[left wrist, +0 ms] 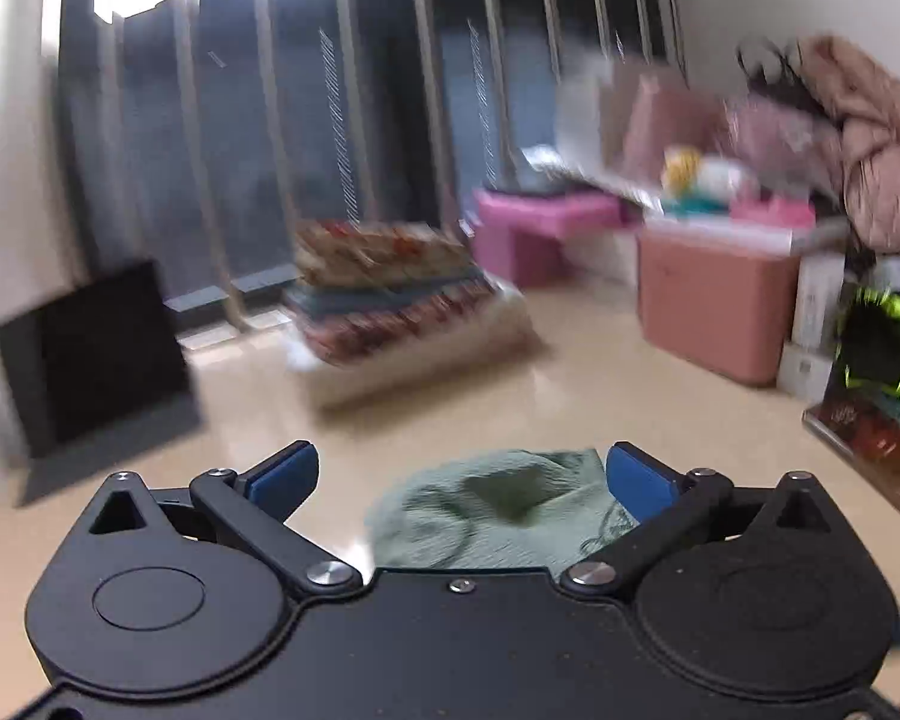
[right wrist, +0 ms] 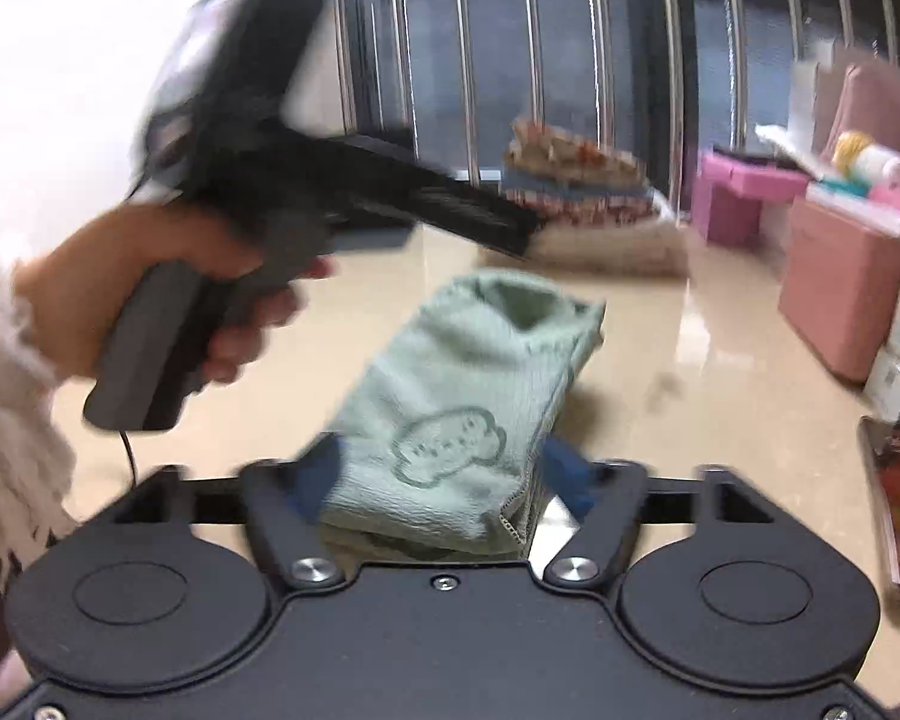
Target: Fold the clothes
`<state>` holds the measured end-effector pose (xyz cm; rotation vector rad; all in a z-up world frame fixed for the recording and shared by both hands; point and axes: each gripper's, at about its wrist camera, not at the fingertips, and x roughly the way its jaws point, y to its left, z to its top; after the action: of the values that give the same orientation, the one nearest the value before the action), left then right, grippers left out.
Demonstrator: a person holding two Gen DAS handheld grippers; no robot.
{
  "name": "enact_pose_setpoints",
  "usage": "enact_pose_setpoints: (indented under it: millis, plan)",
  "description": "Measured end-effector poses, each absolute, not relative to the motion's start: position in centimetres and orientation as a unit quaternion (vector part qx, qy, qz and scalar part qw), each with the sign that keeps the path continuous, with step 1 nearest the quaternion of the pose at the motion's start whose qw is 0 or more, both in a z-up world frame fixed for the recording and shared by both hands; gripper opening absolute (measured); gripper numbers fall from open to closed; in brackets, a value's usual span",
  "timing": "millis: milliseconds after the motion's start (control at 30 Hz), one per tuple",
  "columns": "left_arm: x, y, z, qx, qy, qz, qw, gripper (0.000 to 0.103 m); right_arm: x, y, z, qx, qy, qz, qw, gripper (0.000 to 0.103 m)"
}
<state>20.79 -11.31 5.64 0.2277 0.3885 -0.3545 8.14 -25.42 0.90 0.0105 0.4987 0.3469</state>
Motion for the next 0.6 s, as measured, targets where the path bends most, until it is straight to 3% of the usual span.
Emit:
enact_pose_setpoints:
  millis: [33, 600]
  plan:
    - [19.3, -10.7, 6.1, 0.109, 0.189, -0.162, 0.962, 0.103, 7.2, -25.7, 1.5, 0.010, 0.242, 0.172, 0.955, 0.103]
    - [-1.3, -5.1, 4.9, 0.015, 0.219, -0.043, 0.975, 0.103, -3.2, -24.7, 2.0, 0.043, 0.255, 0.154, 0.954, 0.103]
